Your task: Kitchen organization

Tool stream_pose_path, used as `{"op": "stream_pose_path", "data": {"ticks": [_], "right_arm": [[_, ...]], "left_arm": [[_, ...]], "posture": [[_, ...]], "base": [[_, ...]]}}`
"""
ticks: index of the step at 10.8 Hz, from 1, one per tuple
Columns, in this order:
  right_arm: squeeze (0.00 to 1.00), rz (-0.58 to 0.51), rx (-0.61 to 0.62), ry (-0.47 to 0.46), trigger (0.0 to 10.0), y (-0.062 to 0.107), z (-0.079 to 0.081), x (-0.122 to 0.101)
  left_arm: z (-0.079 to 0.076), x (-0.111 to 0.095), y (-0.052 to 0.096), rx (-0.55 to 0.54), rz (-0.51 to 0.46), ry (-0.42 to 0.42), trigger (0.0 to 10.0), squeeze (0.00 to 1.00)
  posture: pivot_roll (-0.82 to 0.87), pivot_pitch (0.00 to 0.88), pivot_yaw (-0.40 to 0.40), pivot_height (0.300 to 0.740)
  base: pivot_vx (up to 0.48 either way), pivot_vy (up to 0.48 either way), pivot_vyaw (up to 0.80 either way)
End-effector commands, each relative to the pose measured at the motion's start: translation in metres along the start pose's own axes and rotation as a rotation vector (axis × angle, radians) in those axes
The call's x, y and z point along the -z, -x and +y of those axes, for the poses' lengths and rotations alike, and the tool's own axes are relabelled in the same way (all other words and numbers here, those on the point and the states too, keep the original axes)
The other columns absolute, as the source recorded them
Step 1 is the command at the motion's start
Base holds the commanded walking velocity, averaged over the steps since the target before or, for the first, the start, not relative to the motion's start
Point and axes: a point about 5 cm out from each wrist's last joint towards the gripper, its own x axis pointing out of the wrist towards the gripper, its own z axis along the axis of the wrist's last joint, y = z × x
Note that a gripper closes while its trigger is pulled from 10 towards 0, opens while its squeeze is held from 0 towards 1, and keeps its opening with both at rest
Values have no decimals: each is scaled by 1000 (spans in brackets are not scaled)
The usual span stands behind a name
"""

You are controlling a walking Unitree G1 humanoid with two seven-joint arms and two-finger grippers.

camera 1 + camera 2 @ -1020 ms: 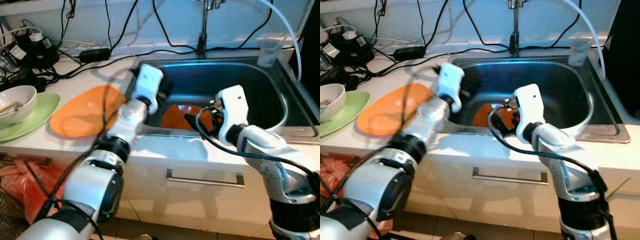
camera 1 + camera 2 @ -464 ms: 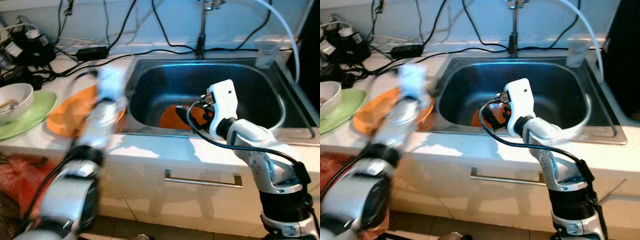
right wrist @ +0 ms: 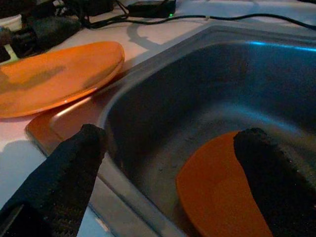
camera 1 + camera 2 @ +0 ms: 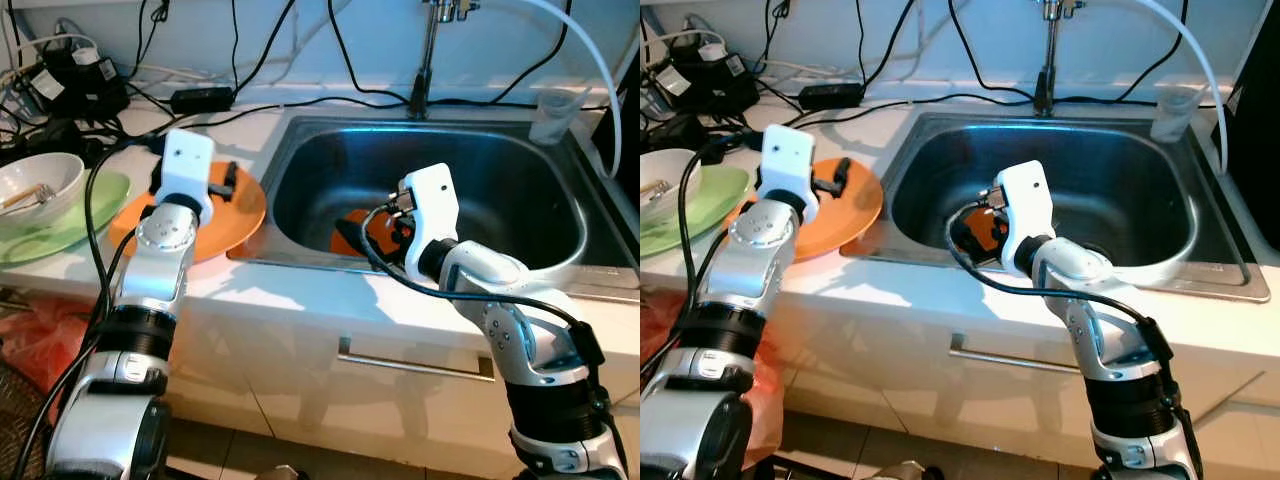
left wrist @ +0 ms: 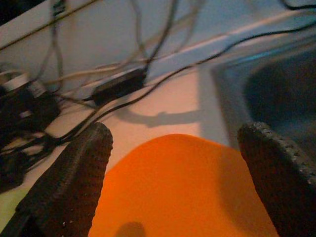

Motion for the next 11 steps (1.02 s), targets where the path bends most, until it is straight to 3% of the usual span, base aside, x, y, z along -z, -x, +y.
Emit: {"op": "stream_pose_path", "data": {"ticks": [1,2,3,4,5,7,8,11], "right_arm": [[0,-12,-23,2,10000,-3,4,-3],[0,-12,-24,6,10000,-4,4,-3],[0,-12,-22,8,10000,-4,3,-3],[0,-11,-20,11,10000,-5,0,-2],[0,-12,-20,13,10000,-6,0,-2],[0,-23,-38,16,10000,-14,1,-6],[0,-26,-46,19,10000,-16,2,-6],[0,-35,-52,19,10000,-19,2,-8]], "left_arm": [[-2,1,4,42,24,-5,10000,0],[-8,2,10,103,52,30,10000,1000],[-13,0,16,171,82,11,10000,1000],[-15,-1,26,202,93,-15,10000,925],[-14,2,33,212,115,-26,10000,0],[-11,3,52,258,159,-89,10000,0],[-11,5,59,299,170,-166,10000,0],[-4,15,63,311,210,-259,10000,0]], "posture": [[81,0,89,740],[82,0,88,740],[88,0,85,740],[105,0,83,740],[122,0,79,740],[160,0,71,740],[170,0,69,740],[176,0,64,740]], "base": [[0,0,0],[0,0,0],[0,0,0],[0,0,0],[0,0,0],[0,0,0],[0,0,0],[0,0,0]]}}
